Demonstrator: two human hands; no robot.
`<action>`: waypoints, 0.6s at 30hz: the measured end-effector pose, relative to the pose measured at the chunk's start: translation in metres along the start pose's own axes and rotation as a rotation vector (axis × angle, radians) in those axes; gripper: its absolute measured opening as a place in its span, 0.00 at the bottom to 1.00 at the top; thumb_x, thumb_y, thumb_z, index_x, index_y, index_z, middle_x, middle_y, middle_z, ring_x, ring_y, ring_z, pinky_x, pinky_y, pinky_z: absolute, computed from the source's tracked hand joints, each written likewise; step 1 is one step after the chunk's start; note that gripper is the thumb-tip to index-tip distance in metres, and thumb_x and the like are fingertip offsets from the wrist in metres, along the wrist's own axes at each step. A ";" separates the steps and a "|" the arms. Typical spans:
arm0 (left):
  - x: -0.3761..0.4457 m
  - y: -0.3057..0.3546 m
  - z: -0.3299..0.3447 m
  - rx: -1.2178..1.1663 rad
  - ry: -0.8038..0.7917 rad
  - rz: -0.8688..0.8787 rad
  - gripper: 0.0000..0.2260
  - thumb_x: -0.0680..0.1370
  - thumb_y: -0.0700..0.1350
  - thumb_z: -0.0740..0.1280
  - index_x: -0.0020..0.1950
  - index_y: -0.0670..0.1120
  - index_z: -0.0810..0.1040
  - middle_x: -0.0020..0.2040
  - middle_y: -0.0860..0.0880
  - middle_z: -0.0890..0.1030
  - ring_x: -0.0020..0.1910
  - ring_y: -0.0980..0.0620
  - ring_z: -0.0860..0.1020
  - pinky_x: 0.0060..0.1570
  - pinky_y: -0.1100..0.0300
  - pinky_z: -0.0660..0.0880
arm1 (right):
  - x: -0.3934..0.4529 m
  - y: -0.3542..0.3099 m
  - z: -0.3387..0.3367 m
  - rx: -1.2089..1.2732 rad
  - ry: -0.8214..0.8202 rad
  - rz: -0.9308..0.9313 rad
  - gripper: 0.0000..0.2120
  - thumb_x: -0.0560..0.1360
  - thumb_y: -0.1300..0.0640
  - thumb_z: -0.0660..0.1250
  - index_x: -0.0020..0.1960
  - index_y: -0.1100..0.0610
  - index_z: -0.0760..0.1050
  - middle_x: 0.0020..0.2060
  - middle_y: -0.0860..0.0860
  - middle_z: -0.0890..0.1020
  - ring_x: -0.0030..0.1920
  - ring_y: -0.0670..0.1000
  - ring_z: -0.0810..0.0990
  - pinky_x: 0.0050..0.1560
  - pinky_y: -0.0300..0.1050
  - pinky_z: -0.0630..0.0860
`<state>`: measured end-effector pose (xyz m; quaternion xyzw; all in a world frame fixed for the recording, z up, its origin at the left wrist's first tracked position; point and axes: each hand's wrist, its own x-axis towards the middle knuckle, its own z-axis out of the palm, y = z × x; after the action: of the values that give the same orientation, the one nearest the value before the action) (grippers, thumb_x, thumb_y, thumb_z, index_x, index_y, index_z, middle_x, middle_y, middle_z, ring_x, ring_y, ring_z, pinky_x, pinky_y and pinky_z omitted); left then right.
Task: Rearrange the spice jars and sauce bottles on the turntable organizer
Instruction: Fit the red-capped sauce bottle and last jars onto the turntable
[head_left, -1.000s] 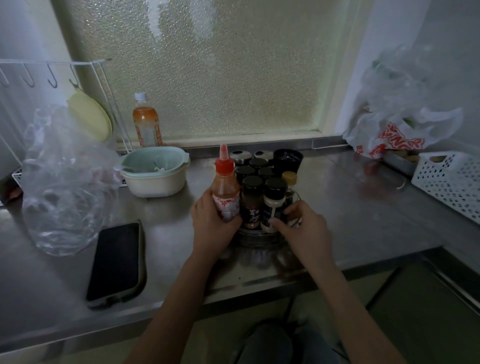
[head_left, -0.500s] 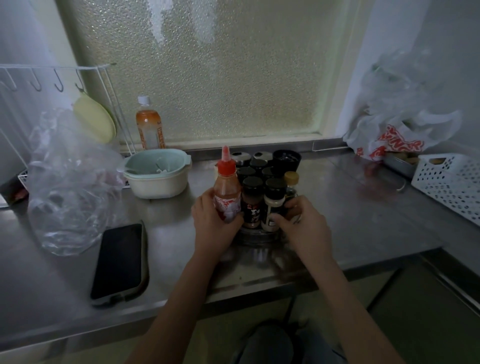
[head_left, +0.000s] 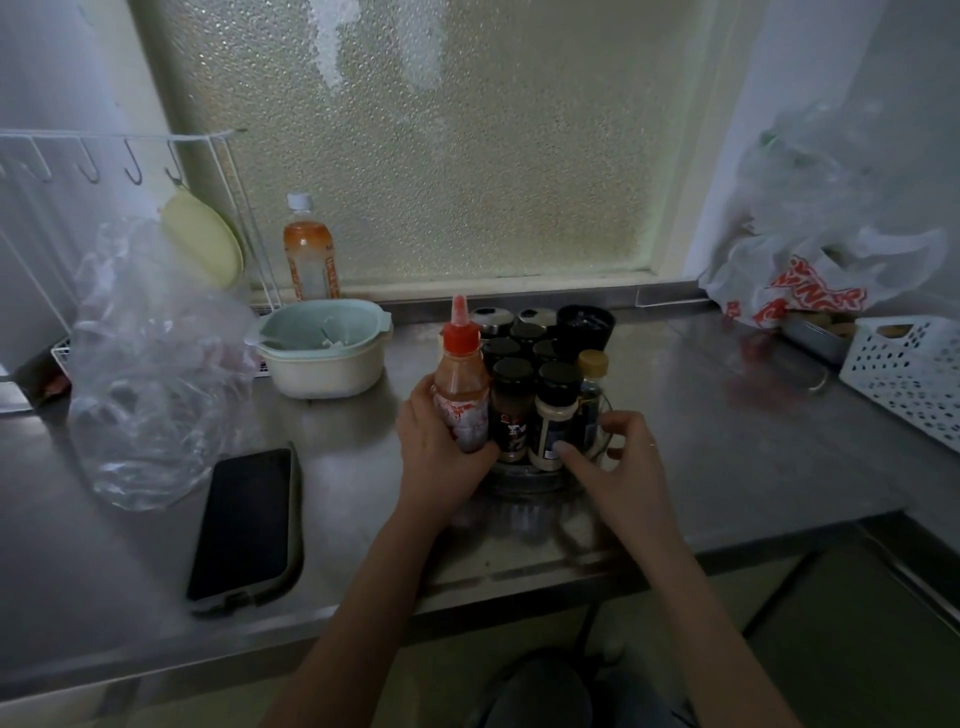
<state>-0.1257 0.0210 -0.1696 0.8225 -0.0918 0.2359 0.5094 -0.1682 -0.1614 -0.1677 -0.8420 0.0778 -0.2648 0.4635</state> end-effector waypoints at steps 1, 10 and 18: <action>0.000 0.000 0.000 0.005 0.001 -0.004 0.37 0.61 0.47 0.71 0.68 0.39 0.65 0.60 0.41 0.72 0.61 0.43 0.69 0.59 0.51 0.67 | 0.000 -0.001 0.002 -0.032 0.013 -0.002 0.22 0.66 0.49 0.75 0.52 0.54 0.68 0.49 0.49 0.73 0.50 0.49 0.73 0.48 0.42 0.70; -0.021 0.008 -0.011 0.017 0.163 -0.003 0.31 0.66 0.54 0.69 0.64 0.42 0.65 0.56 0.46 0.67 0.57 0.48 0.69 0.56 0.55 0.70 | -0.014 -0.002 -0.015 -0.110 -0.004 -0.168 0.13 0.68 0.50 0.73 0.46 0.51 0.71 0.44 0.46 0.76 0.45 0.44 0.73 0.42 0.36 0.68; -0.044 0.015 0.000 0.475 -0.352 0.354 0.19 0.73 0.58 0.66 0.58 0.48 0.75 0.57 0.48 0.73 0.59 0.48 0.64 0.59 0.55 0.66 | -0.022 0.000 -0.006 -0.160 -0.078 -0.265 0.07 0.71 0.61 0.71 0.40 0.53 0.73 0.41 0.46 0.74 0.42 0.36 0.72 0.43 0.24 0.66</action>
<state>-0.1701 0.0103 -0.1794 0.9175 -0.2622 0.1897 0.2311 -0.1902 -0.1576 -0.1737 -0.8886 -0.0311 -0.2839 0.3588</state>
